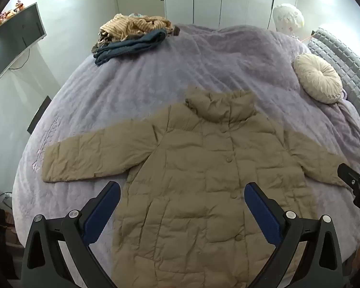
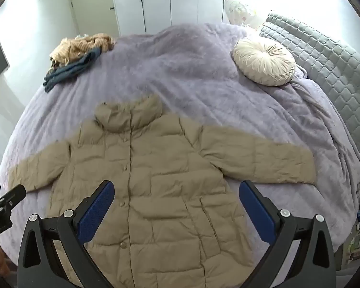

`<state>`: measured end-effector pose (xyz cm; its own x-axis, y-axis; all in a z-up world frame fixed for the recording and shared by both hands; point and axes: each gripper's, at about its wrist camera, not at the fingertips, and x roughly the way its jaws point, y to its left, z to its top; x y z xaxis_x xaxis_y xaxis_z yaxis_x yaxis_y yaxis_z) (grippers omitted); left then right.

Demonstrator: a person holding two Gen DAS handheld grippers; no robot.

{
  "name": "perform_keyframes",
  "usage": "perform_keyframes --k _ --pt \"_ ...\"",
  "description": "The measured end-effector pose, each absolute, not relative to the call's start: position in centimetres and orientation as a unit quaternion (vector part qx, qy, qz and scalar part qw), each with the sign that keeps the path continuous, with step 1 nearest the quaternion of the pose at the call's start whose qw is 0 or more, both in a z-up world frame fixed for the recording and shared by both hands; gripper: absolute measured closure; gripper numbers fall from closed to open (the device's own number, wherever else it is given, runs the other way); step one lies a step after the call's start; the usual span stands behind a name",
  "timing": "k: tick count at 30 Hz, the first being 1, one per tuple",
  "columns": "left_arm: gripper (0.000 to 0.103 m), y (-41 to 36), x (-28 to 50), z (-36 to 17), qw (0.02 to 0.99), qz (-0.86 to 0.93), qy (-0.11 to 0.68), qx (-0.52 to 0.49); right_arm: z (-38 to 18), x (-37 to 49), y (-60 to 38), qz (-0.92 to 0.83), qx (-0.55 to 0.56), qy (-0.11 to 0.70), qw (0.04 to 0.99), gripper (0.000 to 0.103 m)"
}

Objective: Fold large clothes

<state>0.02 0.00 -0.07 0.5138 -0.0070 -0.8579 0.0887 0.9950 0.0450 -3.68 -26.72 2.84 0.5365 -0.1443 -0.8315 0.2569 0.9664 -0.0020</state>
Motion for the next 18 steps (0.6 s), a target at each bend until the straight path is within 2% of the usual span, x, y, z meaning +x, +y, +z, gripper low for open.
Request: perform_keyframes --k 3,6,10,18 --pt "0.0 -0.1 0.1 -0.4 0.867 -0.028 0.496 0.042 2.3 -3.7 -26.5 -0.107 0.054 0.483 0.868 0.0" --pt "0.0 -0.5 -0.1 1.6 0.873 -0.022 0.485 0.04 3.3 -1.7 -26.8 -0.108 0.055 0.504 0.855 0.0" --pt "0.0 0.1 -0.6 1.9 0.877 -0.021 0.481 0.016 3.7 -4.4 -26.1 -0.1 0.059 0.468 0.876 0.0" --pt "0.0 -0.1 -1.4 2.2 0.886 -0.014 0.463 0.023 4.0 -4.5 -25.5 -0.102 0.044 0.454 0.884 0.0"
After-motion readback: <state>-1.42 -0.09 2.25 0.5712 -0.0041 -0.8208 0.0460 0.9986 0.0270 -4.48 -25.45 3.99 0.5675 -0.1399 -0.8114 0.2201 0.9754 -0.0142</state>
